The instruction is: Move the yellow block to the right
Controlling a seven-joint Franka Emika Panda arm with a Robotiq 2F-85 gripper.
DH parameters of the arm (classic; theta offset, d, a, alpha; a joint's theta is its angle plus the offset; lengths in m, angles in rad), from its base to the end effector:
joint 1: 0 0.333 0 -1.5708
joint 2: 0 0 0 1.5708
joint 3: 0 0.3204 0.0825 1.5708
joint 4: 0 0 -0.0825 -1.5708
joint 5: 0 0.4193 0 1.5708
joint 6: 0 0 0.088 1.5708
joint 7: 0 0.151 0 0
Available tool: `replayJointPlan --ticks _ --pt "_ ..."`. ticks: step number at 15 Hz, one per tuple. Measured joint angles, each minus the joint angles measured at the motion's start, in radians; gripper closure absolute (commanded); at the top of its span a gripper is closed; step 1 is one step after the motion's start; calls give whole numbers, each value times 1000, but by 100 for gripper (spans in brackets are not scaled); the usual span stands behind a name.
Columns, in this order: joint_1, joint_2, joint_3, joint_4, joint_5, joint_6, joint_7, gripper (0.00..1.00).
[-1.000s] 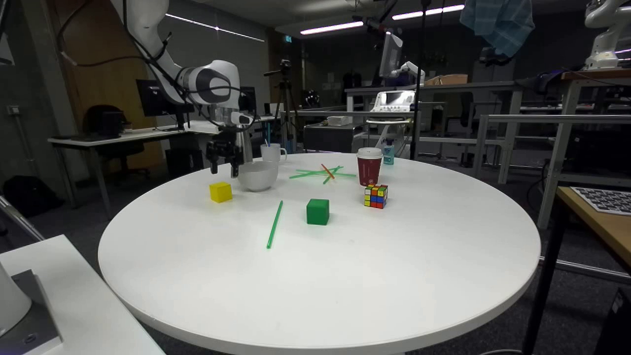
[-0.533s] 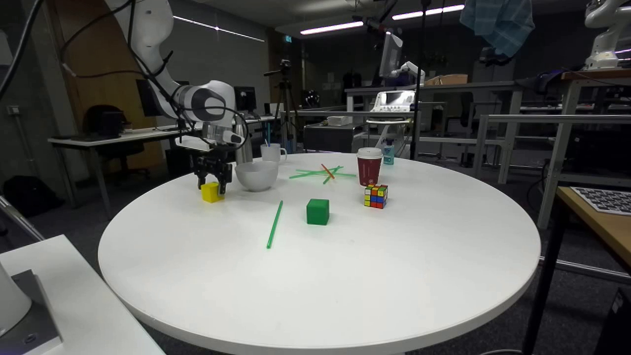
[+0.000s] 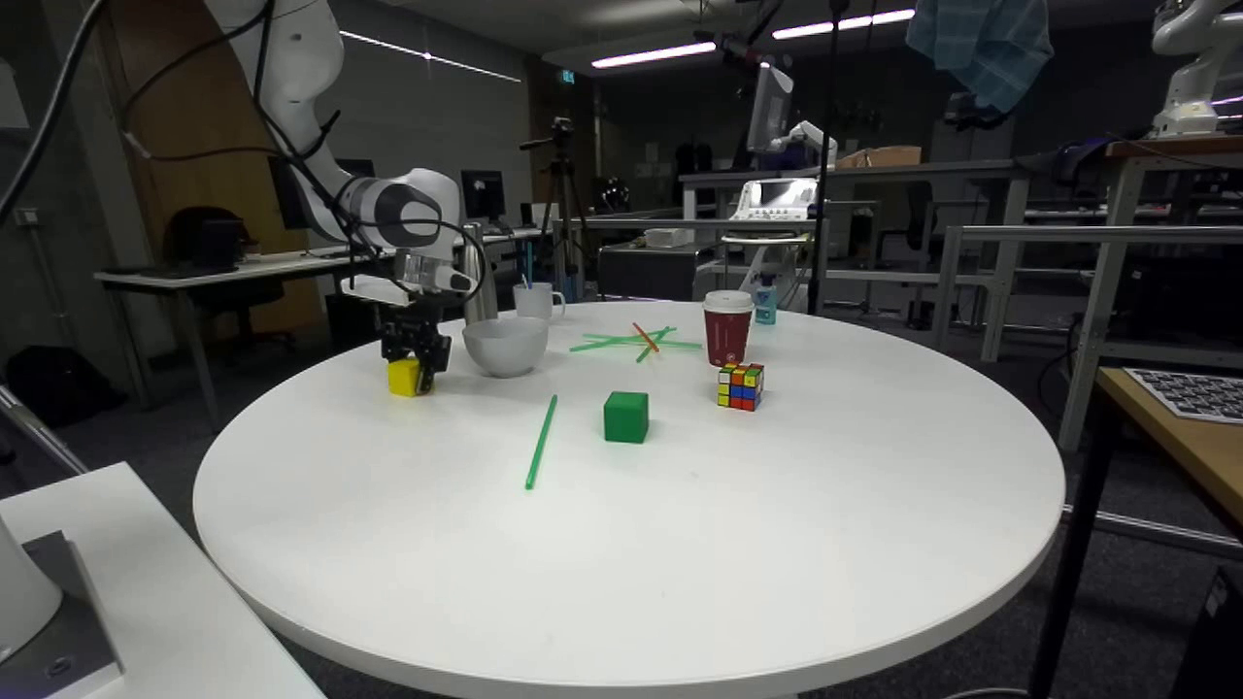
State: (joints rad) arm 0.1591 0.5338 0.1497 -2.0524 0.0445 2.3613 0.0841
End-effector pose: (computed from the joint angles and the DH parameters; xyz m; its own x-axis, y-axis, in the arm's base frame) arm 0.5489 0.1840 0.0910 0.9567 0.1810 -0.2279 0.1667 -0.9827 -0.0805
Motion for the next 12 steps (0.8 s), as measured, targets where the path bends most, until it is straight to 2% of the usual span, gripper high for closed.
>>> replayJointPlan --ticks 2,12 --pt "1 -2 1 9 0 -6 0 68" --pt "35 3 3 21 -3 -4 0 68"
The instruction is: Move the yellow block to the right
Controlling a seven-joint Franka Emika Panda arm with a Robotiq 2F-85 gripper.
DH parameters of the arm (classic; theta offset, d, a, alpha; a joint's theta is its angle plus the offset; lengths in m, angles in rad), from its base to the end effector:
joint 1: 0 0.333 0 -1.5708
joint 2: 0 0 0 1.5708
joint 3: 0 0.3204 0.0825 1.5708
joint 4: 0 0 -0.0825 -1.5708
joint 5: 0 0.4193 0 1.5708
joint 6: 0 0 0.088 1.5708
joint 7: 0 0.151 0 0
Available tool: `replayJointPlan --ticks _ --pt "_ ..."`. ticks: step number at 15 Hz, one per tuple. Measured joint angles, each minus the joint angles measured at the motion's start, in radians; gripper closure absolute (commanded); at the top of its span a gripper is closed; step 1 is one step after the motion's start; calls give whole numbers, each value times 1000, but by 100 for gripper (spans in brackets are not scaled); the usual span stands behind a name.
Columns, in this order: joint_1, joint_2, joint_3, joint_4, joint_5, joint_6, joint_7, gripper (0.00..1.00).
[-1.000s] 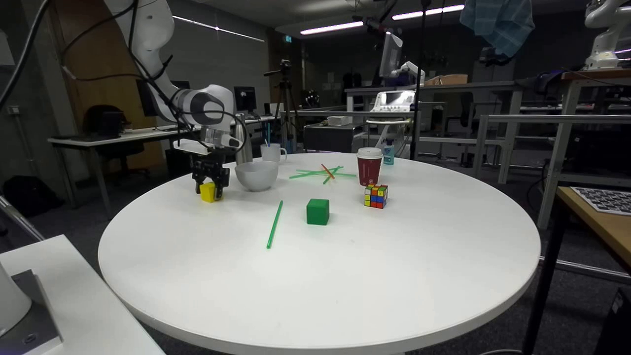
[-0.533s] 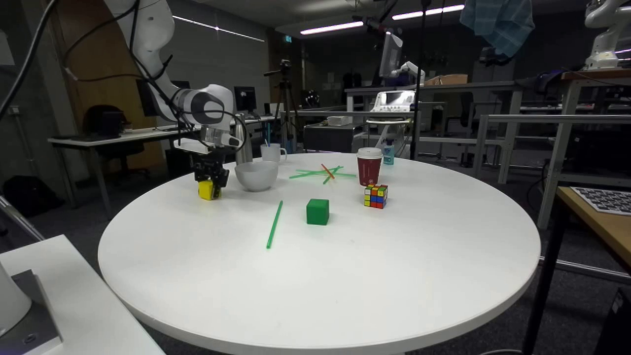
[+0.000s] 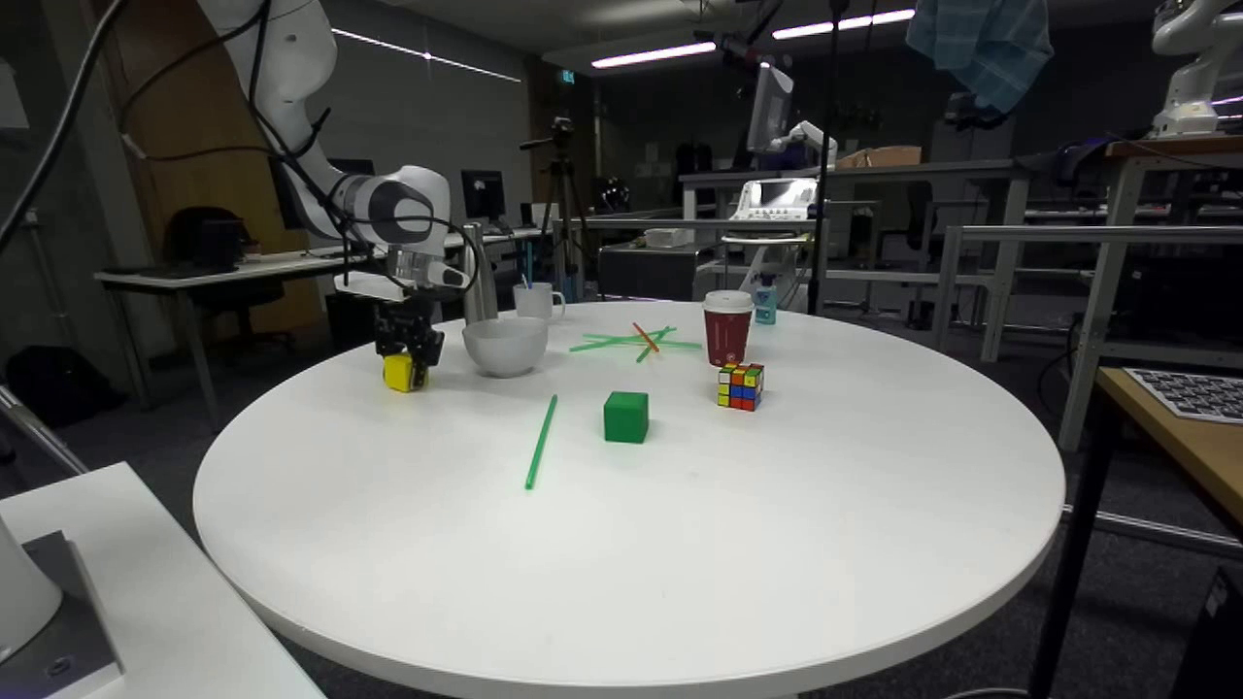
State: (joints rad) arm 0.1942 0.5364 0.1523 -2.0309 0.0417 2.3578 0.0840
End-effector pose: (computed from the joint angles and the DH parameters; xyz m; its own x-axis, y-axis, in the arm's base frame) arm 0.5503 0.2070 0.0969 0.9523 0.2188 -0.2127 0.2056 -0.9751 -0.0827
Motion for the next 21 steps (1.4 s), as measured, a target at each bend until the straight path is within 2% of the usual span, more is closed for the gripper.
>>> replayJointPlan --ticks 7,15,21 --pt "4 -4 -7 -6 -1 0 2 68" --pt "-29 -78 -82 -15 -16 -29 1 68" --pt "-64 -119 -109 -12 -31 -83 1 68"
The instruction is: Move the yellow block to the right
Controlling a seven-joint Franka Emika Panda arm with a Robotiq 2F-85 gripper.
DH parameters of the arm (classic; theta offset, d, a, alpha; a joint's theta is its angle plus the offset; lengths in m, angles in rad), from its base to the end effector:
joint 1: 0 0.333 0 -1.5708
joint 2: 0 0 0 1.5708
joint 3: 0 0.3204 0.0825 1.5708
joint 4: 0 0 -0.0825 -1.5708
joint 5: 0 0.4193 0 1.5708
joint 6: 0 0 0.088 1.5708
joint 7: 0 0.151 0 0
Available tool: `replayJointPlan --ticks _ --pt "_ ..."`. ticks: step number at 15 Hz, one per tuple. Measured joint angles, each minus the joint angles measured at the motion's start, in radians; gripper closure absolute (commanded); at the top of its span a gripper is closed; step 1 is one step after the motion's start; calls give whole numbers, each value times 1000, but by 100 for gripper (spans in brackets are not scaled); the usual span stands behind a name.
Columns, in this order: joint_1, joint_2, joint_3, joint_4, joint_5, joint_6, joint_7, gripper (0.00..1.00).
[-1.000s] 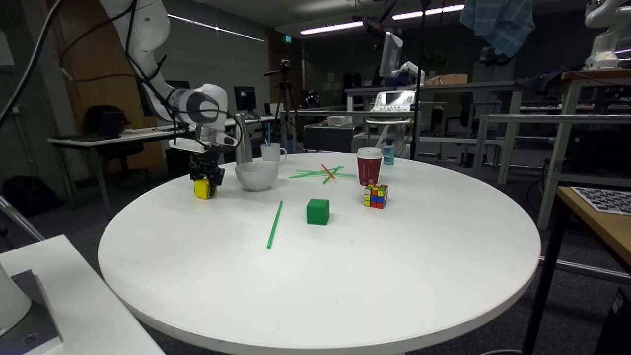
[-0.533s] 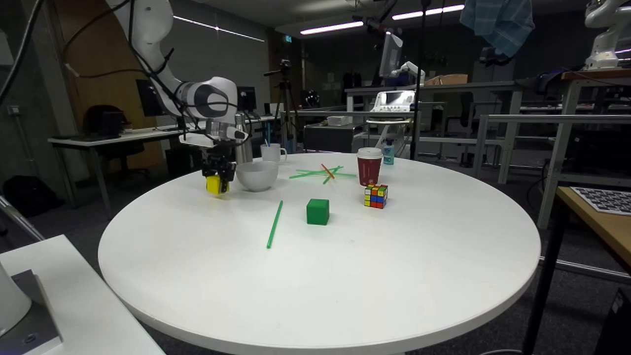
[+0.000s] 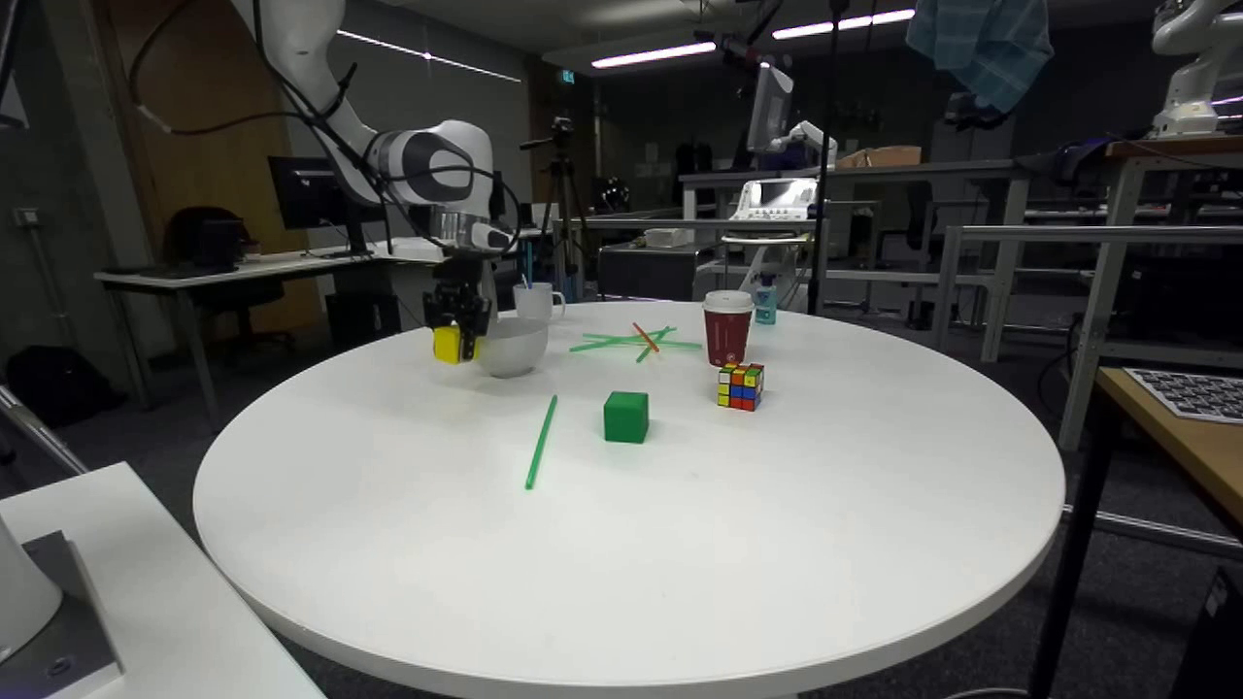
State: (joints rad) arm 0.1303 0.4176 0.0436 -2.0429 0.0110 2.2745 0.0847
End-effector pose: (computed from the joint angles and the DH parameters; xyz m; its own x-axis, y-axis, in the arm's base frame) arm 0.5829 0.1040 0.1542 0.9794 0.0786 -0.1861 0.0783 -0.9969 -0.0089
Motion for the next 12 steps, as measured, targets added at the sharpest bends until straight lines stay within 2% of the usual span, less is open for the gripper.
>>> replayJointPlan --ticks 12 --pt "-38 1 -26 0 0 -38 0 68"
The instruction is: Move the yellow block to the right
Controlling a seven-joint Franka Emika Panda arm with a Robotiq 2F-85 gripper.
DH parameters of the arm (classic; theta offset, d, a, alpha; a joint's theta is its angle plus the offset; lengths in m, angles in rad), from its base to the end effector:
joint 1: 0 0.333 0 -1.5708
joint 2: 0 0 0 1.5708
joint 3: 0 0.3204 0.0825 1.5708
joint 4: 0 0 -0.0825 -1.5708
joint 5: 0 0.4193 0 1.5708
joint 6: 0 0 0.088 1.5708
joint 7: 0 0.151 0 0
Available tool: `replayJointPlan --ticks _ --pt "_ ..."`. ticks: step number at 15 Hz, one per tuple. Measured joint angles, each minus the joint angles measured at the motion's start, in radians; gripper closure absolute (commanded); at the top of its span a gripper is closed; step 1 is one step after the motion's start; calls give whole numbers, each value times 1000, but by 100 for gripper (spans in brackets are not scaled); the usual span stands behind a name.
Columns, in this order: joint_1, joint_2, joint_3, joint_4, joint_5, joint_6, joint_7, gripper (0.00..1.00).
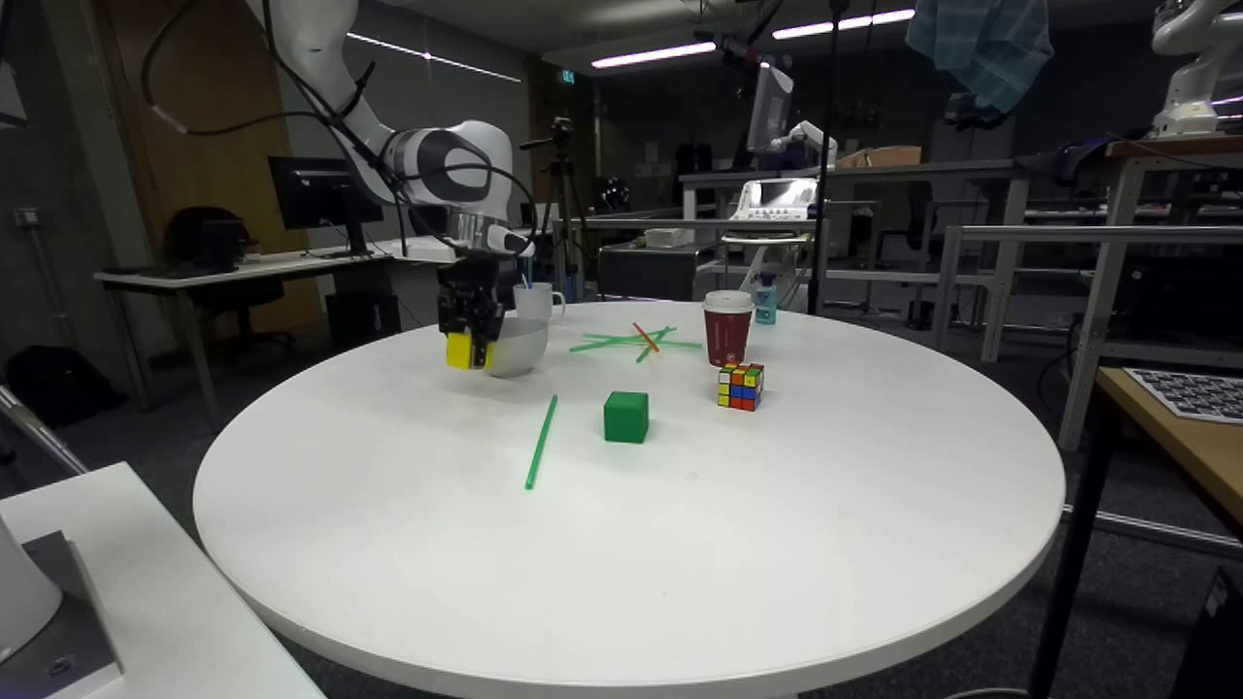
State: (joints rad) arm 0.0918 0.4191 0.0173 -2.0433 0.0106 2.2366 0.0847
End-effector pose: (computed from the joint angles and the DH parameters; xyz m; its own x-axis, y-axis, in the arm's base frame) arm 0.5817 0.0648 0.1508 0.9744 0.0152 -0.2243 0.0168 -0.9998 0.0053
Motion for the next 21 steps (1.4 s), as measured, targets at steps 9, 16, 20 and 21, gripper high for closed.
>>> replayJointPlan --ticks 9,16,20,21 --pt "-19 5 -12 -1 0 -1 0 68" --pt "-53 8 -40 -15 2 1 3 68" --pt "-68 8 -51 -28 2 5 7 68" --pt "-69 8 -56 -30 2 7 9 68"
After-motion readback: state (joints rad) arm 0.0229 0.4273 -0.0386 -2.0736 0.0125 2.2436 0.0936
